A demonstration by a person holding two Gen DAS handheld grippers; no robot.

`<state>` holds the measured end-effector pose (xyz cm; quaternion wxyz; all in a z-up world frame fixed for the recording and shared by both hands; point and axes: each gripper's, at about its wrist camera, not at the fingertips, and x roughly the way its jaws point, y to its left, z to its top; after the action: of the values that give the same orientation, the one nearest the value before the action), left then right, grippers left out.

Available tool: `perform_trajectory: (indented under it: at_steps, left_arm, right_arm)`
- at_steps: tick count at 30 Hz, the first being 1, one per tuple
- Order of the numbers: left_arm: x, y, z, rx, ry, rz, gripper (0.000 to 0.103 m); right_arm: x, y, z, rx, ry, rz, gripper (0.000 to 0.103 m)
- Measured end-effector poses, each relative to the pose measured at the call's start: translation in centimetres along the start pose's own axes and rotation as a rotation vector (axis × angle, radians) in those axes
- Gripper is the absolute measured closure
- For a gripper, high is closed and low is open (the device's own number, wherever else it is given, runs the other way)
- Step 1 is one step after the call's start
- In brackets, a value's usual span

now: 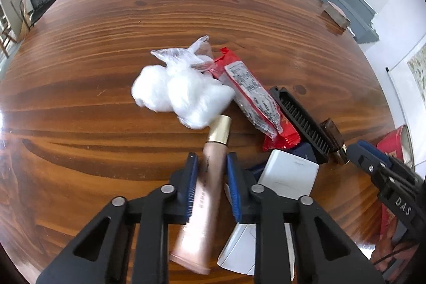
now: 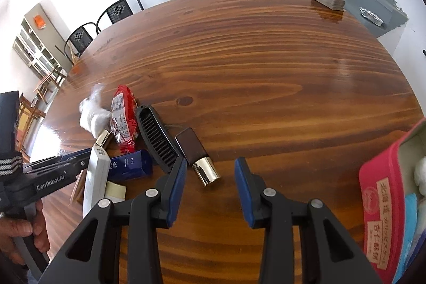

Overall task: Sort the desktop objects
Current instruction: 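Grasp the beige cosmetic tube with the left gripper, then grasp the brown-capped silver bottle with the right gripper while the left holds the tube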

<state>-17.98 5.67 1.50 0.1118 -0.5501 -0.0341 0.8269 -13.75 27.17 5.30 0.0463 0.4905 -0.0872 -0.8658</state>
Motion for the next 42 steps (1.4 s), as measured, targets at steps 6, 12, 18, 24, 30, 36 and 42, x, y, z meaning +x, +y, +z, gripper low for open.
perform_trajectory:
  at_steps: [6,12,18,24,30,36,42]
  left_arm:
    - [-0.4,0.2,-0.2,-0.001,-0.011,0.009,0.083]
    - [-1.2,0.9,-0.1,-0.031,-0.024,0.018,0.083]
    - [-1.5,1.0,-0.3,-0.055,-0.031,0.031,0.083]
    - [-2.4,1.0,-0.9,-0.06,-0.043,0.038,0.083]
    - [-3.7,0.2,-1.5,-0.054,-0.056,0.041,0.083]
    - [-5.1,-1.0,-2.5,-0.033,-0.067,0.038,0.083]
    - [-6.2,-3.1,-3.9,-0.008,-0.074,0.023,0.083]
  right_arm:
    - [1.0,0.4,0.6,-0.034,0.006,0.002,0.062]
    - [2.2,1.1,1.1,-0.08,0.015,0.012,0.062]
    - [2.8,1.7,1.4,-0.116,0.025,0.013,0.062]
    - [2.4,1.6,1.2,-0.128,0.029,0.026,0.07]
    - [1.4,1.5,0.5,-0.115,0.042,0.043,0.077]
    - [-0.8,0.7,-1.0,-0.079,0.026,0.079,0.077]
    - [-3.1,0.1,-2.3,-0.058,0.013,0.11,0.077]
